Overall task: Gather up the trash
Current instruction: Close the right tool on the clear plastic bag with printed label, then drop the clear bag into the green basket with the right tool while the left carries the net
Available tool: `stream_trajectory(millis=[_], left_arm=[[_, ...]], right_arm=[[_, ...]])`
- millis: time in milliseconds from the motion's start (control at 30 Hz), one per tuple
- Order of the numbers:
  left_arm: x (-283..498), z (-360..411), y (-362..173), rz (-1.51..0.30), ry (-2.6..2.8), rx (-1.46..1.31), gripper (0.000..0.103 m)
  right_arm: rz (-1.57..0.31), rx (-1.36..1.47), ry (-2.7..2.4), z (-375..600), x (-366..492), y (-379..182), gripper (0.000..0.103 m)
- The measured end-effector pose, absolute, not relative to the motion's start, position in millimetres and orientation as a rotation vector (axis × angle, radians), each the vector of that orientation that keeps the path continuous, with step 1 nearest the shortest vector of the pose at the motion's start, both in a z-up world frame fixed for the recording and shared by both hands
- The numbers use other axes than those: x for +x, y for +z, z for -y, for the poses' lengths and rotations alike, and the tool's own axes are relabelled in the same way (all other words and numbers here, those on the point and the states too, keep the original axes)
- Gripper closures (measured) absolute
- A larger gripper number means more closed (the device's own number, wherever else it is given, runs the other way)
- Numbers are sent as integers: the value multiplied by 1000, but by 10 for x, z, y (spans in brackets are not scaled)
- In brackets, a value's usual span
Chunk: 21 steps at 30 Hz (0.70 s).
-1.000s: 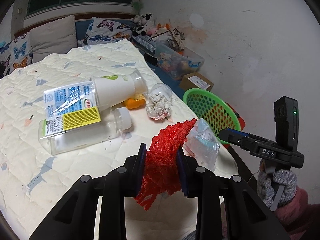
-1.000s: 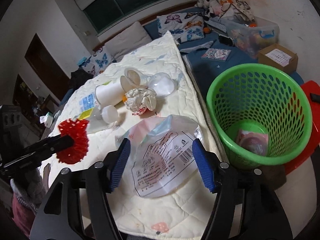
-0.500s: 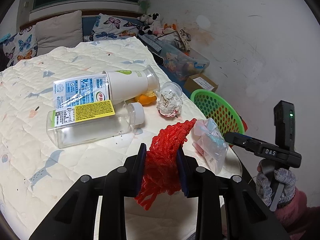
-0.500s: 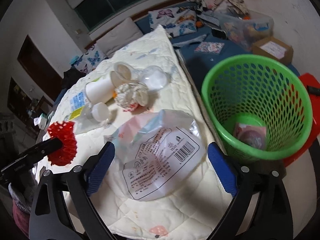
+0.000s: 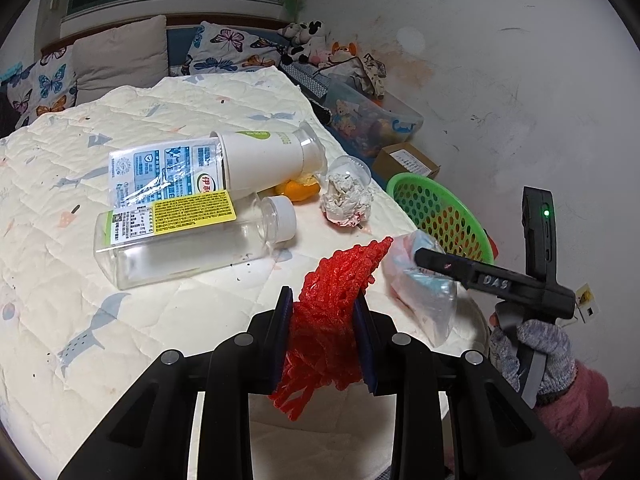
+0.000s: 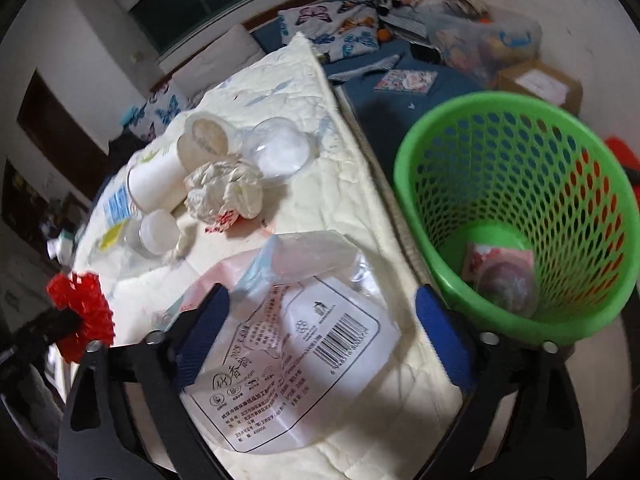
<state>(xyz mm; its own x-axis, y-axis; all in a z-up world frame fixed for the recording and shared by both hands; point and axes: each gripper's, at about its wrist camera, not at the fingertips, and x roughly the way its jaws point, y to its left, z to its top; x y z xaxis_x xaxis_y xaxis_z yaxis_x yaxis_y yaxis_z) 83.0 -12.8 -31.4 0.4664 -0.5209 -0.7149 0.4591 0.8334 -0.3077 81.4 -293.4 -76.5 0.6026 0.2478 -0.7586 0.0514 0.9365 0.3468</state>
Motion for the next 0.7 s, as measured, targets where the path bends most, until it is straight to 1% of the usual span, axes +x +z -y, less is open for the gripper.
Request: stream_trajectory(millis=[33, 100, 167, 367, 600, 700], left_arm=[[833, 135, -316, -905, -604, -76, 74], [831, 143, -310, -904, -608, -76, 74], [838, 169, -292, -903, -615, -74, 74], [867, 290, -235, -893, -640, -71, 74], [907, 428, -148, -883, -669, -61, 74], [943, 540, -95, -874, -692, -55, 74]], right_arm=[[-925, 341, 118, 2905, 816, -772, 29], [-922, 319, 122, 2858, 810, -764, 37], [-909, 322, 143, 2845, 783, -741, 58], [-879, 337, 166, 2895, 698, -637, 69], [-827, 334, 161, 2972, 593, -474, 77], [-804, 329, 138, 3071, 541, -411, 78]])
